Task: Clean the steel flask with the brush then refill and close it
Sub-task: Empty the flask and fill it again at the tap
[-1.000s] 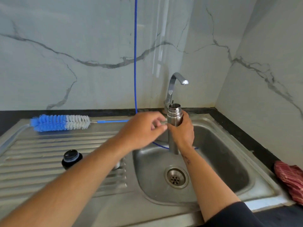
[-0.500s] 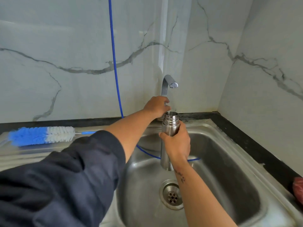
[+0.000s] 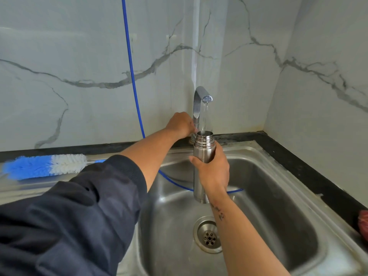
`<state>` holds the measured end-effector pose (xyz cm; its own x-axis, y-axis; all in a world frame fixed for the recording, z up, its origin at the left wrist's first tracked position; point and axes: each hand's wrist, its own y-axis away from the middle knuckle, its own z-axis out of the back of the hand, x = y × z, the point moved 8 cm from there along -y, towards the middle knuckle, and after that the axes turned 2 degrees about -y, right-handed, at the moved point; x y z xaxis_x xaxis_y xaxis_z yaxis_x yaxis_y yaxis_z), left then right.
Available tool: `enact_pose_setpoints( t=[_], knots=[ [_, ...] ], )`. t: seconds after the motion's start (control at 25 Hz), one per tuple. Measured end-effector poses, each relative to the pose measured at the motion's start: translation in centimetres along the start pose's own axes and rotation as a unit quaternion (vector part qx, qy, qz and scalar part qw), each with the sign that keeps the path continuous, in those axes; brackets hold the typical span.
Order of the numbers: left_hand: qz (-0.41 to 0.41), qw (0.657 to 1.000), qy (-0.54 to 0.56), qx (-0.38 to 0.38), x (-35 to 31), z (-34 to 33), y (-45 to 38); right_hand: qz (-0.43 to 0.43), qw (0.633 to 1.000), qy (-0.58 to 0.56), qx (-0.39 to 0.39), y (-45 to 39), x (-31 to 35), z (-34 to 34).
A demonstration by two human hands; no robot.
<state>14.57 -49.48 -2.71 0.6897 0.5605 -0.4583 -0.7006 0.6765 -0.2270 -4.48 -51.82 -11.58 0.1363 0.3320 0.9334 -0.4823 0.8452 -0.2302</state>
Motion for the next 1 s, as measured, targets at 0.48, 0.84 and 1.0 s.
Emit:
enact_pose_setpoints(
  t=[0.48,0.84,1.0],
  knots=[
    [0.007,0.994,-0.104,0.040,0.8,-1.5,1.3,-0.010,1.000,0.002,0.005,0.2,-0.3,-0.4],
    [-0.014,0.994,-0.105,0.038,0.6,-1.6,1.7,-0.003,1.000,0.001,0.006,0.5,0.1,-0.4],
    [-0.013,0.994,-0.099,0.036,0.7,-1.5,1.9,-0.001,1.000,-0.003,0.006,0.6,0.2,-0.2]
  ],
)
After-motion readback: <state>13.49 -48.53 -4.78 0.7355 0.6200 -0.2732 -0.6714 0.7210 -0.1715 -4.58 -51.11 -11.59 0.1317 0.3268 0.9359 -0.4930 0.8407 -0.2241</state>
